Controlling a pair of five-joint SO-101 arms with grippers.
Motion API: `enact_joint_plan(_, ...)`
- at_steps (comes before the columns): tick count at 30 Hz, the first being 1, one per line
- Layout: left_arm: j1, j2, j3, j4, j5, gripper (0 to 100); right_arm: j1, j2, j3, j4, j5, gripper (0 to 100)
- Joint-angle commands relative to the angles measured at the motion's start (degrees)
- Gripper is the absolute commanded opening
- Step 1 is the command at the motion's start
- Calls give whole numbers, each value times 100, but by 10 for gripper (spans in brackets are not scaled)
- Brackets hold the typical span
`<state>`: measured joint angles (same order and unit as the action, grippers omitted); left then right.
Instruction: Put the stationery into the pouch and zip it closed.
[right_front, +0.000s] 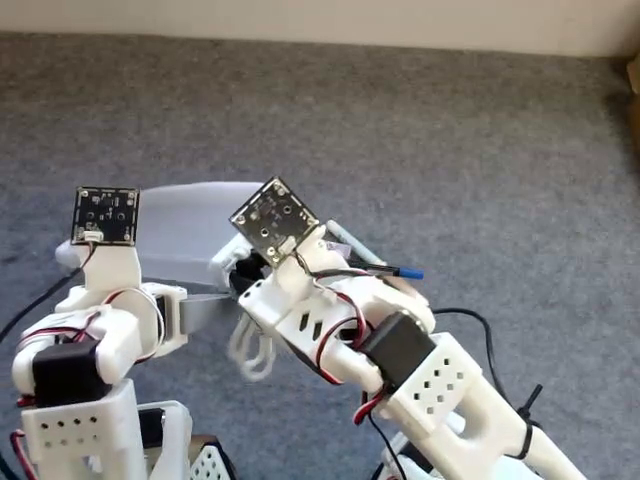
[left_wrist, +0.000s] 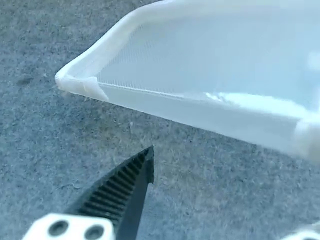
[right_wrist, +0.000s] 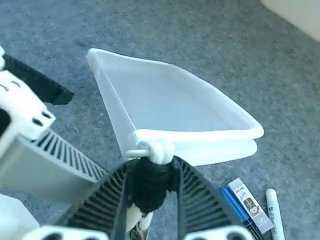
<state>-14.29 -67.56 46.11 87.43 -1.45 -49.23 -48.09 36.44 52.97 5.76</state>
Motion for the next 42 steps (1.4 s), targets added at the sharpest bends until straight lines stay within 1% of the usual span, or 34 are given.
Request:
enact_joint_plan(1, -75, -66, 75, -308, 105, 530, -233, -163, -400, -119, 53, 3)
enact_joint_plan(5, -110, -66, 48, -299, 114, 530, -242, -154, -374, -119, 44, 3)
enact_joint_plan(10, -119, -66, 84, -431, 387, 527, -251, -198, -365, -48, 35, 3)
enact_joint_plan(15, -558, -66, 66, -545, 387, 420, -251, -198, -374, 277, 35, 3)
enact_joint_plan(18, -585, -66, 136, -633, 387, 371, -251, -198, -365, 277, 35, 3)
enact_joint_plan(25, -593, -66, 189, -615, 352, 327, -251, -198, -365, 277, 35, 3)
enact_joint_plan(31, -602, -75, 145, -615, 352, 244, -224, -198, -338, 286, 35, 3)
enact_joint_plan(42, -576, -75, 136, -651, 343, 174, -251, -198, 321, 242, 53, 3)
